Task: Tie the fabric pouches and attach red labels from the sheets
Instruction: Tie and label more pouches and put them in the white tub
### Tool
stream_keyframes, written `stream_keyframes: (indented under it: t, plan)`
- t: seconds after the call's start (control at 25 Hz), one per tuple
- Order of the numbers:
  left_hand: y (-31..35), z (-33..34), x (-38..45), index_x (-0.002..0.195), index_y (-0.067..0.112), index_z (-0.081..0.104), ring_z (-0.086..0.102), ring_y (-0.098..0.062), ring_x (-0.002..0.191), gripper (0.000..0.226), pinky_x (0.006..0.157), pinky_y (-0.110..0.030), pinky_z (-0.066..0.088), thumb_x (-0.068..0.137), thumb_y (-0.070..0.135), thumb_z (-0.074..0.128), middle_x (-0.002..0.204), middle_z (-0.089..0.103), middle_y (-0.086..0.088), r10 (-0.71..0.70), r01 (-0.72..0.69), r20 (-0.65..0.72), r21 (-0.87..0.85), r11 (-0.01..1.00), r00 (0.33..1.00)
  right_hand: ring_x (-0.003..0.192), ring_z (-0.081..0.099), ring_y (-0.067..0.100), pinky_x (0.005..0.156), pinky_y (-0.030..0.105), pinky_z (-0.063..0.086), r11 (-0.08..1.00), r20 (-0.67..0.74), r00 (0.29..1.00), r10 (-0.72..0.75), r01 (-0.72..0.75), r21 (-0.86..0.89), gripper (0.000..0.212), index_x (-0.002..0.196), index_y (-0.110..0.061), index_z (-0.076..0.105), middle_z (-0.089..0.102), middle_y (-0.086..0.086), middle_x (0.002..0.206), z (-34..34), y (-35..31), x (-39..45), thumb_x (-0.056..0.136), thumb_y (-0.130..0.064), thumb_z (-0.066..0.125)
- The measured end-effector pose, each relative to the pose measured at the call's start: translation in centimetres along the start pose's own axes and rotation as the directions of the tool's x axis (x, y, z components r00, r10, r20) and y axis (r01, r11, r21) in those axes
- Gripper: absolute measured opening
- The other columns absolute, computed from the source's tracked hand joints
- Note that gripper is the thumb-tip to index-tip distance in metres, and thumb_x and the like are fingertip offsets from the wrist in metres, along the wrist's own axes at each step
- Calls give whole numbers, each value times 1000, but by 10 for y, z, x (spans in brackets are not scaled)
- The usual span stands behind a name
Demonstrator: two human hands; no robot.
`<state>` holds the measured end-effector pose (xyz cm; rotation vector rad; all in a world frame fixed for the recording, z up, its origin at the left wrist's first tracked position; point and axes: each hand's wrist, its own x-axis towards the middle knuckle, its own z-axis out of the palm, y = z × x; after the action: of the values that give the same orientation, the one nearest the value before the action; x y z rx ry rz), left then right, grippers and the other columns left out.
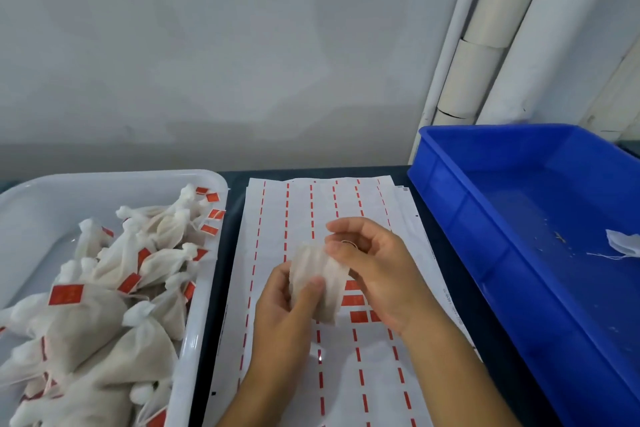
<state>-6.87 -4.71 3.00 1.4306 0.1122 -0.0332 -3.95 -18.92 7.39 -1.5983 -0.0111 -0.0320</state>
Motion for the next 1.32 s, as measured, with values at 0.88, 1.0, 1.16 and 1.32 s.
stream_keyframes:
  t: [0.88, 1.0, 1.16, 1.32]
  plan:
    - [2, -1, -6, 104, 46, 64, 70, -1, 93, 50, 60, -12, 56, 74, 84, 53, 98, 71, 23, 77, -85, 38, 300, 950, 996, 99, 77, 22, 74, 28, 62, 916, -199, 970, 142, -52, 398, 23, 105, -35, 77, 78, -1, 106, -20, 20, -11, 82, -33, 75]
    - [-5, -2, -8, 109, 49, 59, 65, 8, 100, 68, 67, -8, 55, 62, 98, 51, 107, 63, 37, 110, -162, 132, 491, 856, 985, 98, 77, 23, 73, 26, 62, 918, -234, 967, 101, 0, 396, 20, 103, -33, 78, 78, 1, 101, -21, 19, -12, 83, -30, 75]
    - [-17, -4, -4, 112, 50, 54, 65, -1, 96, 54, 89, -17, 55, 70, 85, 56, 111, 59, 36, 110, -198, 170, 703, 683, 979, 93, 78, 23, 72, 24, 61, 886, -310, 949, 52, 99, 453, 17, 98, -29, 80, 78, 4, 98, -28, 14, -14, 81, -28, 78]
    - [-17, -5, -1, 107, 54, 49, 60, -1, 93, 39, 90, -16, 48, 76, 78, 48, 108, 51, 36, 119, -234, 204, 766, 599, 972, 92, 77, 20, 73, 24, 61, 836, -367, 930, -34, 227, 499, 30, 102, -28, 78, 78, 3, 101, -39, 8, -14, 74, -37, 84]
